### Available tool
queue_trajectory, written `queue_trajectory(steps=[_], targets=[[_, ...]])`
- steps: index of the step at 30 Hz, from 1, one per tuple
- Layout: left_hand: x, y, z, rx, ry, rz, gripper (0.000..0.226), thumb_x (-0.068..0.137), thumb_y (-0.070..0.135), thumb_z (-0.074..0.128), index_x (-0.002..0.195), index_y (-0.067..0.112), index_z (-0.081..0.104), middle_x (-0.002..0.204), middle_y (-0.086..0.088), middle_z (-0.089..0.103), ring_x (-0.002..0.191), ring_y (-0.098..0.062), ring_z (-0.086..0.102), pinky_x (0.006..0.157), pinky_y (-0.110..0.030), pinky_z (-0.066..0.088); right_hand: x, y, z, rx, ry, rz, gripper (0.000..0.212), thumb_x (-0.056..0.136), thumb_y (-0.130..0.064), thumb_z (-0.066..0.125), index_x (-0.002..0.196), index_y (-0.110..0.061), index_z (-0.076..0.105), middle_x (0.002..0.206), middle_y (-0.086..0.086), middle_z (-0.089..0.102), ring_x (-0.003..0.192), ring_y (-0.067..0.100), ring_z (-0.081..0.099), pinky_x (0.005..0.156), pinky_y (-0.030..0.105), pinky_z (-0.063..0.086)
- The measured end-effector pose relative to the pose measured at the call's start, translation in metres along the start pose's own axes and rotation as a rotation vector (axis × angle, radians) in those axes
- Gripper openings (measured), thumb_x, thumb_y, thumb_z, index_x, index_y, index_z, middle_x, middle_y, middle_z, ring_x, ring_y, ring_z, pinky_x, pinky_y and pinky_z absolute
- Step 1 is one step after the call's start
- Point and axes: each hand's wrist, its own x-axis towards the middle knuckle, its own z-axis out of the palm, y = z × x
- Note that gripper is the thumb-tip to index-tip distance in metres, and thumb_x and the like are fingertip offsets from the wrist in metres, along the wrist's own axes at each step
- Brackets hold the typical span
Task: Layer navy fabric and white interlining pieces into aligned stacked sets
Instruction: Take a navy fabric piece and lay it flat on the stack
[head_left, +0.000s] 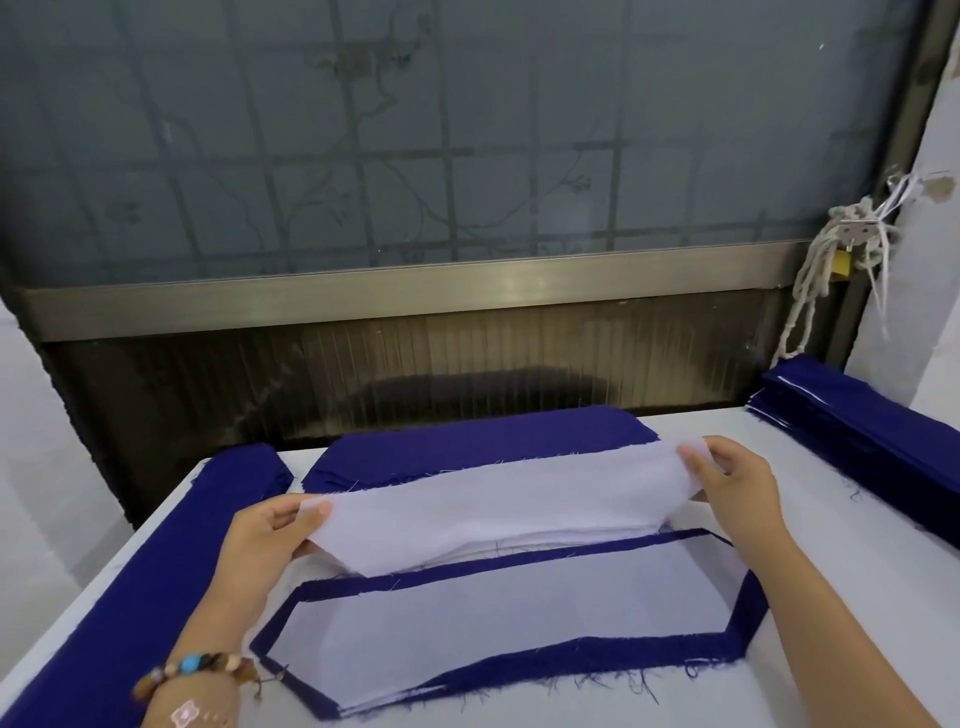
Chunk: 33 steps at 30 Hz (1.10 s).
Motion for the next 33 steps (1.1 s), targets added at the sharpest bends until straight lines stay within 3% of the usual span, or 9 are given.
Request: queue_trajectory(steps=[4, 10, 14, 18, 24, 28, 33], targets=[[-0.002, 0.009, -0.008, -0.014, -0.041, -0.051, 0.011, 0.086, 0.016, 0.068, 0.096, 0.019, 0.073, 0.085, 0.006, 0.075, 0.081, -0.013, 0.070, 0.060, -0.018, 0.053, 0.001, -0.002, -0.009, 0.033, -0.031, 0.077, 0.010, 0.092, -0.029, 0.059, 0.100, -0.023, 0.059, 0.087, -0.011, 0.059, 0.077, 0.014, 0.059, 0.055, 0.016, 0.045], [-0.003, 0.015, -0.021, 0.018, -0.178, -0.201, 0.012, 0.086, 0.022, 0.071, 0.095, 0.016, 0.075, 0.084, -0.002, 0.075, 0.065, -0.013, 0.061, 0.060, -0.022, 0.053, 0.002, -0.005, -0.018, -0.044, -0.133, 0.168, 0.024, 0.094, -0.029, 0.056, 0.112, -0.013, 0.059, 0.089, 0.002, 0.063, 0.074, 0.023, 0.061, 0.065, 0.027, 0.051], [-0.007, 0.020, -0.022, 0.021, -0.227, -0.243, 0.015, 0.087, 0.021, 0.070, 0.099, 0.012, 0.072, 0.088, -0.004, 0.076, 0.069, -0.016, 0.071, 0.057, -0.020, 0.054, -0.001, -0.006, -0.019, -0.127, -0.165, 0.181, 0.034, 0.095, -0.026, 0.055, 0.123, -0.007, 0.058, 0.099, 0.012, 0.064, 0.072, 0.026, 0.062, 0.070, 0.031, 0.052], [-0.010, 0.023, -0.026, -0.063, -0.301, -0.359, 0.023, 0.082, 0.017, 0.074, 0.103, 0.008, 0.070, 0.094, -0.009, 0.075, 0.066, -0.012, 0.068, 0.057, -0.019, 0.055, 0.001, -0.003, -0.025, -0.135, -0.230, 0.275, 0.024, 0.095, -0.027, 0.056, 0.104, -0.006, 0.063, 0.087, 0.015, 0.063, 0.071, 0.028, 0.059, 0.070, 0.035, 0.056], [-0.010, 0.024, -0.047, -0.119, -0.469, -0.514, 0.049, 0.058, 0.019, 0.088, 0.098, 0.001, 0.068, 0.101, -0.014, 0.071, 0.058, -0.009, 0.056, 0.049, -0.017, 0.052, 0.002, 0.008, -0.041, -0.207, -0.397, 0.367, 0.027, 0.093, -0.032, 0.060, 0.074, -0.012, 0.064, 0.064, 0.007, 0.060, 0.054, 0.017, 0.051, 0.045, 0.019, 0.047], [-0.015, 0.025, -0.048, 0.117, -0.556, -0.540, 0.058, 0.059, 0.031, 0.087, 0.107, 0.004, 0.070, 0.102, -0.013, 0.073, 0.066, -0.013, 0.064, 0.055, -0.020, 0.053, 0.002, 0.011, -0.046, -0.382, -0.514, 0.370, 0.033, 0.093, -0.037, 0.059, 0.077, -0.008, 0.065, 0.051, 0.001, 0.057, 0.052, 0.015, 0.048, 0.047, 0.023, 0.040], [-0.015, 0.024, -0.043, 0.214, -0.548, -0.548, 0.032, 0.072, 0.030, 0.081, 0.098, 0.012, 0.076, 0.101, -0.009, 0.074, 0.089, -0.020, 0.073, 0.069, -0.026, 0.056, -0.003, 0.003, -0.043, -0.452, -0.551, 0.381, 0.042, 0.086, -0.051, 0.061, 0.085, -0.009, 0.068, 0.064, 0.006, 0.059, 0.060, 0.018, 0.050, 0.053, 0.025, 0.038]])
